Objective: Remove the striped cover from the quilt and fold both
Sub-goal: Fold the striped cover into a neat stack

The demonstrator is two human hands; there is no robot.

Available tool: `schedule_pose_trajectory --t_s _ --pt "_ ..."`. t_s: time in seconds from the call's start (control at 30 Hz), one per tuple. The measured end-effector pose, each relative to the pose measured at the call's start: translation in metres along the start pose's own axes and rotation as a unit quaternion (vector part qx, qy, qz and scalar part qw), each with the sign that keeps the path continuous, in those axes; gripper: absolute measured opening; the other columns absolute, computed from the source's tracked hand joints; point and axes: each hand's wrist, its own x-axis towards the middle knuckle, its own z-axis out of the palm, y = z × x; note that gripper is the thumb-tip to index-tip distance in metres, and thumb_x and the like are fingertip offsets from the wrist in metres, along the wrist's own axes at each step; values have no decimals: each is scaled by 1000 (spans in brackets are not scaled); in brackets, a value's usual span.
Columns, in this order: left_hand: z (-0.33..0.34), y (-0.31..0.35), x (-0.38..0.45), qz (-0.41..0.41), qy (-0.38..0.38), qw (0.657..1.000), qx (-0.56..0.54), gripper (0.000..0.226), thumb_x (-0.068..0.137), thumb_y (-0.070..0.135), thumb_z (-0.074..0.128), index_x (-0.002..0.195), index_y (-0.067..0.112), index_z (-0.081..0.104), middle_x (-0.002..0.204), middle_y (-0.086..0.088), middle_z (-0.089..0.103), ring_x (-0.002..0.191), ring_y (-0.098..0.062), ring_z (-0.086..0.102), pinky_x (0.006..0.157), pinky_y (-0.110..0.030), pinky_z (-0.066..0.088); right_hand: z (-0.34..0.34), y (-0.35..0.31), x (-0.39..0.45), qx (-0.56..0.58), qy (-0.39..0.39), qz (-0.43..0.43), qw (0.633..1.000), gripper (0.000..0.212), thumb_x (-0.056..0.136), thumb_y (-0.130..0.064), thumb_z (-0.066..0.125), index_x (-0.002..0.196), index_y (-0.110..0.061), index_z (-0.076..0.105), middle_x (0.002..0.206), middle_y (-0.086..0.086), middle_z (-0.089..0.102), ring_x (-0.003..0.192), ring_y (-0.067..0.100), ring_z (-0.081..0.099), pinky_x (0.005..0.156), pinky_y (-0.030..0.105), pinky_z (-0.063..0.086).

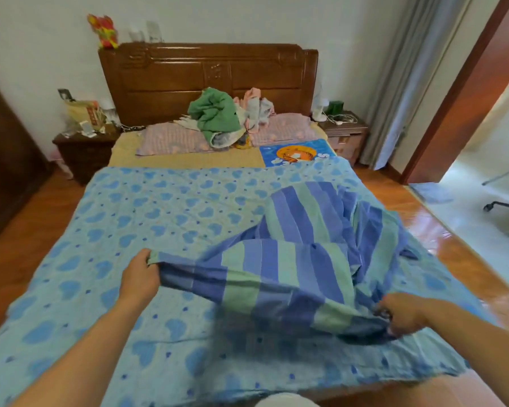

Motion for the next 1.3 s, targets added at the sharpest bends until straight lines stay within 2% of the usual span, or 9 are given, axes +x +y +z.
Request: schedule_pose_trajectory --t_s 0.13,0.27,0.33,0.47,0.53,0.63,0.8,1.0,1.3 --pt "0 -14 -25 -19 -27 999 39 19 92 -2 45 98 12 57 95 -7 57 85 -23 49 74 -34 36 -35 19 -7 -88 31 25 995 8 87 -14 61 92 -9 64 119 14 68 109 28 65 91 31 51" --pt "2 33 -60 77 -166 982 42 22 91 -3 52 82 14 62 80 -8 64 74 -19 54 65 -31 40 -122 59 -33 -82 482 109 866 21 70 9 71 87 3 61 72 22 63 62 39 66 52 37 50" --pt "2 67 -85 132 -276 951 32 22 86 1 54 76 18 63 71 4 62 67 -8 51 63 -26 40 -158 75 -49 -37 565 152 810 21 72 10 64 87 1 53 67 24 58 57 44 63 51 38 44" --pt "12 128 -136 214 -403 890 10 9 80 23 57 77 29 63 68 9 60 60 -3 48 58 -24 41 -186 55 -62 -67 479 156 861 44 84 -24 68 125 -11 56 116 20 58 109 39 56 92 44 47" --pt "24 150 -149 238 -368 899 14 20 78 16 58 79 37 60 68 13 60 57 -3 47 55 -30 41 -166 13 -66 60 342 -28 937 79 82 -49 71 149 -28 36 147 6 43 134 25 41 110 39 36" --pt "37 179 -156 273 -300 914 -14 17 75 24 60 85 37 56 74 13 64 61 -7 56 58 -41 49 -111 -87 -86 298 93 -334 889 86 76 -58 76 145 -54 25 143 -29 44 132 -6 43 109 25 39" --pt "51 180 -133 257 -304 910 -113 29 76 54 63 83 28 52 63 4 59 54 -8 47 51 -30 39 -67 -156 -83 445 303 -285 793 6 94 -22 65 98 -26 62 86 -3 65 77 16 60 70 40 48" --pt "63 180 -94 272 -485 787 -265 29 90 53 64 92 24 63 78 4 57 70 -10 52 65 -29 45 -94 -147 -102 471 409 -230 747 41 99 -42 47 84 -9 67 72 1 63 62 9 54 58 22 41" --pt "75 195 -29 324 -523 759 -214 12 96 36 64 96 26 71 91 -3 69 81 -8 61 78 -40 51 -129 -121 -119 516 559 -60 647 31 96 -14 60 85 -41 69 86 -26 67 81 -10 59 72 9 41"
